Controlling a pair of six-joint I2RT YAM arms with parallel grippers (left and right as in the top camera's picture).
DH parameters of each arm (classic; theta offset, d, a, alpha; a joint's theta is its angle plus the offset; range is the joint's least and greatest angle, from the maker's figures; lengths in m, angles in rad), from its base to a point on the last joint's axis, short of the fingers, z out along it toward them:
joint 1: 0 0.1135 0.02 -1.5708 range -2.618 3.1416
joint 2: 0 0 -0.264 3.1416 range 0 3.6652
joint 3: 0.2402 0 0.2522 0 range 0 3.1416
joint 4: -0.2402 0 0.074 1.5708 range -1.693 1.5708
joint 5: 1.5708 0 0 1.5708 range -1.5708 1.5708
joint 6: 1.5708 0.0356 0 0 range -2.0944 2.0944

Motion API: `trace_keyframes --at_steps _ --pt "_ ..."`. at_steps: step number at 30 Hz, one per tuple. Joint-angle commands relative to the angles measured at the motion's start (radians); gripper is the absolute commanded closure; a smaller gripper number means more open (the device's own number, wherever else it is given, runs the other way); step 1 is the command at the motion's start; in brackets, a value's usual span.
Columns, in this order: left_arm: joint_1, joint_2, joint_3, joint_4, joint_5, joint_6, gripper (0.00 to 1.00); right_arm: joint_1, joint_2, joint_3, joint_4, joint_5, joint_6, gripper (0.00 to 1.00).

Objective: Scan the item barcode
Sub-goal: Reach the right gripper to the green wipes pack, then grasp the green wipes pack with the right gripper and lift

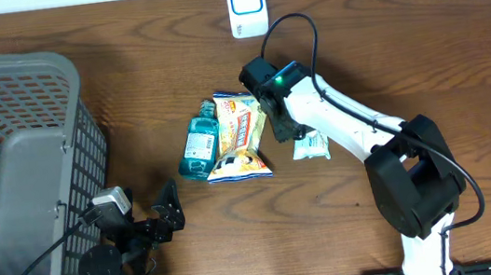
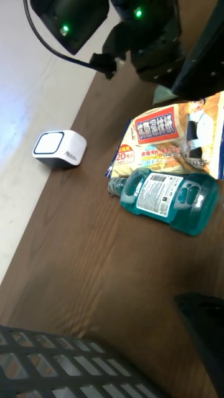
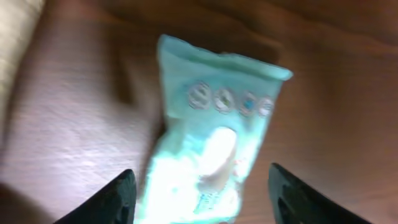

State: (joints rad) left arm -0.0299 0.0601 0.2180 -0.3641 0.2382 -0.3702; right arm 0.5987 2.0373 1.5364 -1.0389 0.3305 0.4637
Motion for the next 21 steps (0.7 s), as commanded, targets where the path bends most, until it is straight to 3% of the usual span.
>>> trace_keyframes --at_steps 1,7,11,21 --pt "-0.004 -0.002 0.002 -0.002 0.013 -0.013 0.02 0.019 0.013 -0.015 0.06 -0.019 0.056 0.39" --pt "-0.004 -0.002 0.002 -0.002 0.012 -0.013 0.02 0.016 0.09 -0.017 0.108 0.081 0.082 0.44" --pt "-0.004 -0.002 0.002 -0.002 0.013 -0.013 0.02 0.018 0.123 -0.017 0.071 0.1 0.121 0.52" --pt "-0.004 -0.002 0.002 -0.002 0.012 -0.013 0.02 0.018 0.122 0.008 -0.019 0.172 0.163 0.39"
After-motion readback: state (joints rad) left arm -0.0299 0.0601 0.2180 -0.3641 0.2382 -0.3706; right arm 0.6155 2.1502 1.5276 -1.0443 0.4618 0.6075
